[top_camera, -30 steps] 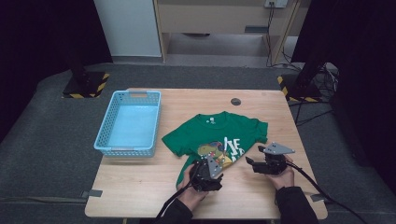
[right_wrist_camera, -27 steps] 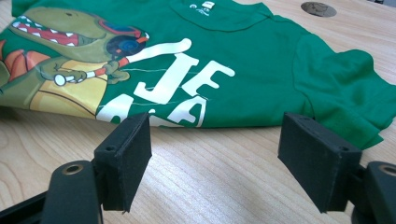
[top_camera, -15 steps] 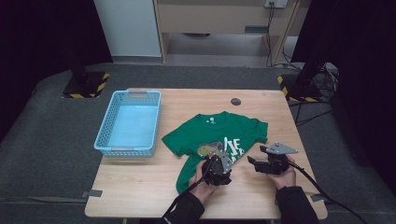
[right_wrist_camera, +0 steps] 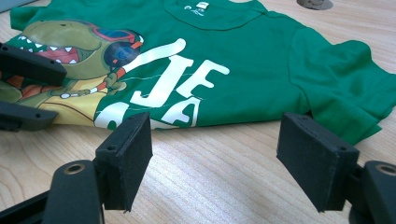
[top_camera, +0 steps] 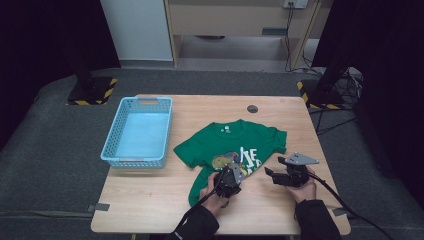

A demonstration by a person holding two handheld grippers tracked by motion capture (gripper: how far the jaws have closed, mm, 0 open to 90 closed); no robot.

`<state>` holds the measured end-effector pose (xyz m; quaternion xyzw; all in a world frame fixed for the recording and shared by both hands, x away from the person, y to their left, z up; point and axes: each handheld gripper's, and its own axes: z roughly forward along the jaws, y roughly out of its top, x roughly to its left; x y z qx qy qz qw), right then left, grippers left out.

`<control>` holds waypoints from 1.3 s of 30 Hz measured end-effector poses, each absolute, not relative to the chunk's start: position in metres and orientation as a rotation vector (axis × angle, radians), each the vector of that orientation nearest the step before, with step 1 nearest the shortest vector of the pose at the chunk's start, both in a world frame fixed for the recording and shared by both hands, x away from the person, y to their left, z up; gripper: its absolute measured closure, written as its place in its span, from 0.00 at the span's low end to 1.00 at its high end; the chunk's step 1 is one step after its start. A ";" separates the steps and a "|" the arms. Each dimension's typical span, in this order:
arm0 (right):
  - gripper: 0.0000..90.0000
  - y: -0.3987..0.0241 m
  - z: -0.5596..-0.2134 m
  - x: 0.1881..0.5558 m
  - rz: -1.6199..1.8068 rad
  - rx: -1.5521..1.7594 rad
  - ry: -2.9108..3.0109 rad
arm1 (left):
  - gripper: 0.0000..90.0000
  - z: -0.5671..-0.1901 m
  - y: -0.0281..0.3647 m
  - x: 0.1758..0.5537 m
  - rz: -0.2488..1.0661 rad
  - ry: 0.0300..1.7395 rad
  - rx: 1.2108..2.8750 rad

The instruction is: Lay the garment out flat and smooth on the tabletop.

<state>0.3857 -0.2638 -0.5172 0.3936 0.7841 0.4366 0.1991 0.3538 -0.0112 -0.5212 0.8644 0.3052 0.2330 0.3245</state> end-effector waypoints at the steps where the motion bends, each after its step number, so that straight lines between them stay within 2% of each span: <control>1: 0.29 -0.264 -0.517 0.386 1.223 1.103 2.192 | 0.68 -0.522 -0.011 0.354 0.608 0.798 2.267; 7: 0.30 -0.264 -0.516 0.385 1.239 1.103 2.187 | 0.91 -0.519 -0.007 0.356 0.567 0.798 2.243; 10: 0.30 -0.264 -0.516 0.384 1.246 1.104 2.188 | 0.96 -0.517 -0.004 0.358 0.531 0.808 2.233; 16: 0.30 -0.260 -0.513 0.382 1.260 1.077 2.189 | 0.97 -0.507 0.011 0.367 0.392 0.880 2.127; 25: 0.33 -0.245 -0.510 0.376 1.271 1.029 2.229 | 0.97 -0.488 0.031 0.374 0.408 0.916 2.084; 39: 0.37 -0.196 -0.511 0.367 1.243 0.956 2.331 | 0.97 -0.482 0.035 0.380 0.378 0.932 2.062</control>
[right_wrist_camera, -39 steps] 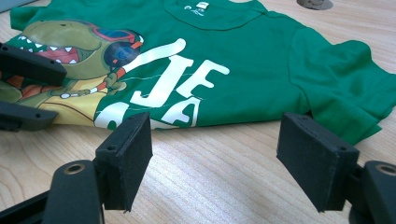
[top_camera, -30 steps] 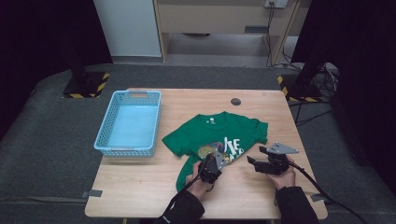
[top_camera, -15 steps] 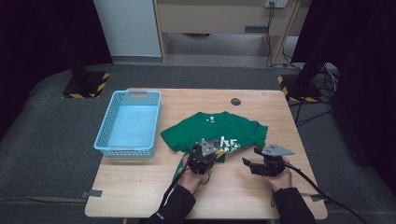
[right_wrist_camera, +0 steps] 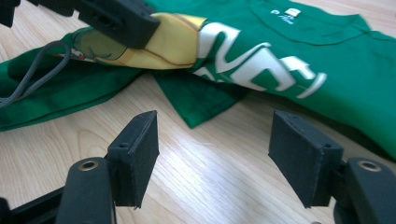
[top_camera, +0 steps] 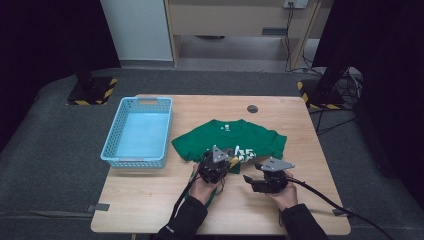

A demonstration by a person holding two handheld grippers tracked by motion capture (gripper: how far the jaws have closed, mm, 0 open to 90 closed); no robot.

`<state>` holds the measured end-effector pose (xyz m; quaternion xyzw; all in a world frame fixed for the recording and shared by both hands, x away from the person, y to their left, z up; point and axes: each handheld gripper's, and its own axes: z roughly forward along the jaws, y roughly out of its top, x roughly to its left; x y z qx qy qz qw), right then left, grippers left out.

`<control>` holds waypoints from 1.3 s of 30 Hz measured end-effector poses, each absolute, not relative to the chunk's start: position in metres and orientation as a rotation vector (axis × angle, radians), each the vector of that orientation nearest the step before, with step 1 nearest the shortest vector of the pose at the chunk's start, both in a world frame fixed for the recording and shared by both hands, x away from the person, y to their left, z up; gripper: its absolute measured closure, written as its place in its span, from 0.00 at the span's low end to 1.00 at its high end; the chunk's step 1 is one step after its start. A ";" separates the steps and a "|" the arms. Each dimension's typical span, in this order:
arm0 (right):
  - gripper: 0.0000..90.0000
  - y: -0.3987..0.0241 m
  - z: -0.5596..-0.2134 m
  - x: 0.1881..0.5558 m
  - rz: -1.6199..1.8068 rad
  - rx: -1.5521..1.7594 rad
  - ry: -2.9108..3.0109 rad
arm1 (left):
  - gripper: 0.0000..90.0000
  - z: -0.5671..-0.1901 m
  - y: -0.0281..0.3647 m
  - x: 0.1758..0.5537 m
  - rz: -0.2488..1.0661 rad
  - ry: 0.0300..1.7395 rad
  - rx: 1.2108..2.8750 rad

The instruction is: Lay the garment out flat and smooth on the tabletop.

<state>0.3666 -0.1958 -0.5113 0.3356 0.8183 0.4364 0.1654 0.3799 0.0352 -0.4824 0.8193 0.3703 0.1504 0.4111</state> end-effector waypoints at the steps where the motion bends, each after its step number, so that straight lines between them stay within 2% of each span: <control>1: 0.37 -0.193 -0.512 0.367 1.242 0.956 2.333 | 0.97 -0.482 0.035 0.380 0.381 0.932 2.060; 29: 0.46 -0.151 -0.534 0.391 1.171 1.013 2.350 | 0.97 -0.475 0.040 0.381 0.398 0.937 2.046; 39: 0.61 -0.146 -0.535 0.396 1.113 1.036 2.376 | 0.97 -0.475 0.041 0.381 0.398 0.935 2.046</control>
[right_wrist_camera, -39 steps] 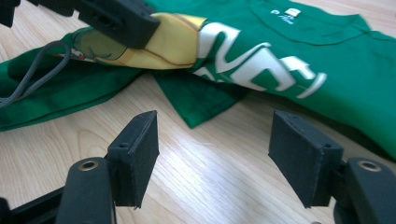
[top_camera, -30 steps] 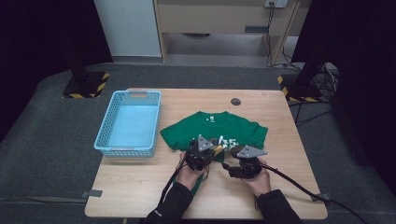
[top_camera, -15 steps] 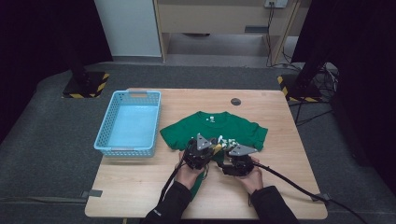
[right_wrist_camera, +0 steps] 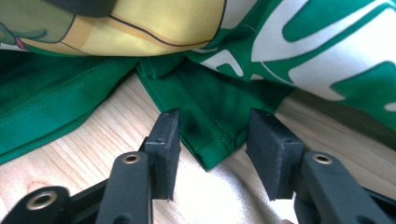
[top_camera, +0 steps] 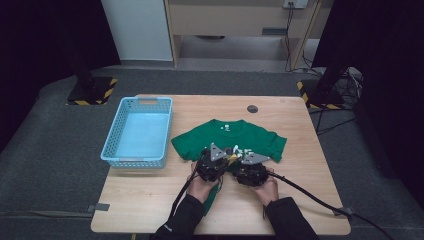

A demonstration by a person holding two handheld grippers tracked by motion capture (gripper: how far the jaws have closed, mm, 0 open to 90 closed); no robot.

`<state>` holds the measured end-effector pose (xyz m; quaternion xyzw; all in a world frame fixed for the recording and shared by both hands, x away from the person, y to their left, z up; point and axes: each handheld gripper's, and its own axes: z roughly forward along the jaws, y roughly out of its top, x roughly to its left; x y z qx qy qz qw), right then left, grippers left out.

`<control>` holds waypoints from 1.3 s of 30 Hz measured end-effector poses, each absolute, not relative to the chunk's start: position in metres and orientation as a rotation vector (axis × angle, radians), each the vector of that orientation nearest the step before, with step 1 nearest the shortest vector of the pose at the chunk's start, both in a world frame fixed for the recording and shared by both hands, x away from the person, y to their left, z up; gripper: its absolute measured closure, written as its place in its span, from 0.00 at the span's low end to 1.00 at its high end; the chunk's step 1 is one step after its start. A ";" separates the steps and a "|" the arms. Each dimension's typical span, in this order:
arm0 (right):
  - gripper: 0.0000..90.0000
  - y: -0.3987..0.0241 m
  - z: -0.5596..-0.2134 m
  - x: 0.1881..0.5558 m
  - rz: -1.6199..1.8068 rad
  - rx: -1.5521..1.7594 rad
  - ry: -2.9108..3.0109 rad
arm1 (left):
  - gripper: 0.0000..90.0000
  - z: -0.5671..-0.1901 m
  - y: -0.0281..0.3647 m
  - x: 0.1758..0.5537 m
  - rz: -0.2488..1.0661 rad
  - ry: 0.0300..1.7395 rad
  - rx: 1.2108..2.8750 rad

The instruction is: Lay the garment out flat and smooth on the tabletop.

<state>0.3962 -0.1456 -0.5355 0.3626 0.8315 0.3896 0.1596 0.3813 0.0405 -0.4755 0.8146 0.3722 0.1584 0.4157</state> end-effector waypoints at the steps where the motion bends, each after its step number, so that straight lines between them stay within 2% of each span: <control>1: 0.63 -0.146 -0.535 0.397 1.112 1.037 2.374 | 0.97 -0.476 0.040 0.381 0.398 0.935 2.047; 8: 0.89 -0.146 -0.535 0.397 1.110 1.053 2.354 | 0.97 -0.476 0.042 0.382 0.398 0.941 2.042; 11: 0.93 -0.145 -0.535 0.395 1.104 1.055 2.350 | 0.97 -0.476 0.041 0.382 0.400 0.942 2.042; 22: 0.95 -0.154 -0.527 0.381 1.110 1.038 2.351 | 0.97 -0.473 0.046 0.383 0.411 0.950 2.026; 39: 0.95 -0.214 -0.511 0.328 1.158 1.053 2.393 | 0.95 -0.482 0.043 0.380 0.391 0.951 2.044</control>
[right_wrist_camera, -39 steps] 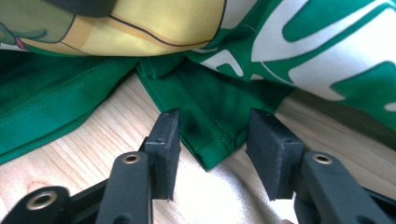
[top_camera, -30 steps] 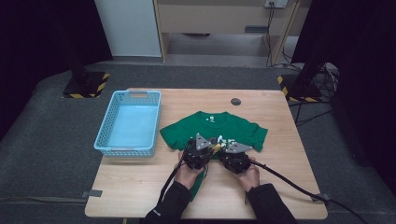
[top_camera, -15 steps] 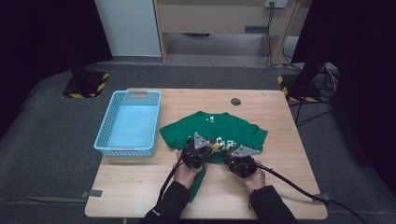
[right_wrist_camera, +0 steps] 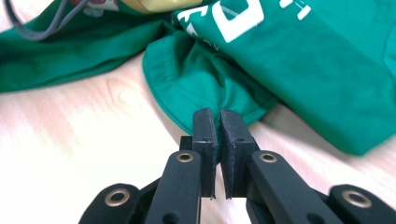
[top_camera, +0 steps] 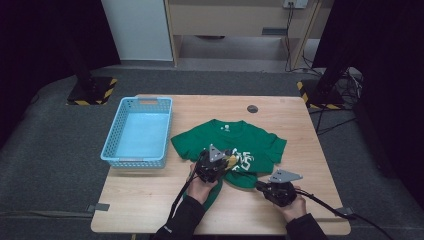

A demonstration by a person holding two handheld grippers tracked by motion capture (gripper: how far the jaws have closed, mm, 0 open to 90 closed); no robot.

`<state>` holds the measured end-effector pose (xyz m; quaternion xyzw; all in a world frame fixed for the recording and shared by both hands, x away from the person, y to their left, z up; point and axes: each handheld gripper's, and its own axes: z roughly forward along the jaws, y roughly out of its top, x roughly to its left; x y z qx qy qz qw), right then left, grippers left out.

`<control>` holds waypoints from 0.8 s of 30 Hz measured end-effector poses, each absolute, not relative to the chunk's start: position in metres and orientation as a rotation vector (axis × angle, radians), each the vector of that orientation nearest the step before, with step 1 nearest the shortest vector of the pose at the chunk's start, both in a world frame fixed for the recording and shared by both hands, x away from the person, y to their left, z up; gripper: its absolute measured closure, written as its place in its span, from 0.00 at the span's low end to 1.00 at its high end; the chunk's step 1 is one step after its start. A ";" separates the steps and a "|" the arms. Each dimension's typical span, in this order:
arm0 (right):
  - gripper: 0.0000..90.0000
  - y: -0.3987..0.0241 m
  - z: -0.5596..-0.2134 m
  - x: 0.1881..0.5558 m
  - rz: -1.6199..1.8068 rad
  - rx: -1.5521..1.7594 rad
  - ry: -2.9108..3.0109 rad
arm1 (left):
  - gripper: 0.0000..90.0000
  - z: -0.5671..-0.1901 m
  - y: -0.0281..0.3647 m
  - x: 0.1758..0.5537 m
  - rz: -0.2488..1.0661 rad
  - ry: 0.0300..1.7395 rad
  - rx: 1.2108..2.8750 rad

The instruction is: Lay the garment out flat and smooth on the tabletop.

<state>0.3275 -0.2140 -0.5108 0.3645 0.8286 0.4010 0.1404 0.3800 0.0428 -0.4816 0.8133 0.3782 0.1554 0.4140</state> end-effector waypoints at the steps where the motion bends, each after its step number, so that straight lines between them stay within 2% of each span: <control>1: 0.95 -0.216 -0.511 0.326 1.152 1.051 2.400 | 0.95 -0.483 0.043 0.380 0.388 0.951 2.045; 10: 0.95 -0.255 -0.515 0.314 1.120 1.157 2.364 | 0.94 -0.486 0.042 0.379 0.376 0.952 2.065; 24: 0.95 -0.282 -0.513 0.299 1.110 1.222 2.339 | 0.92 -0.493 0.040 0.379 0.359 0.946 2.101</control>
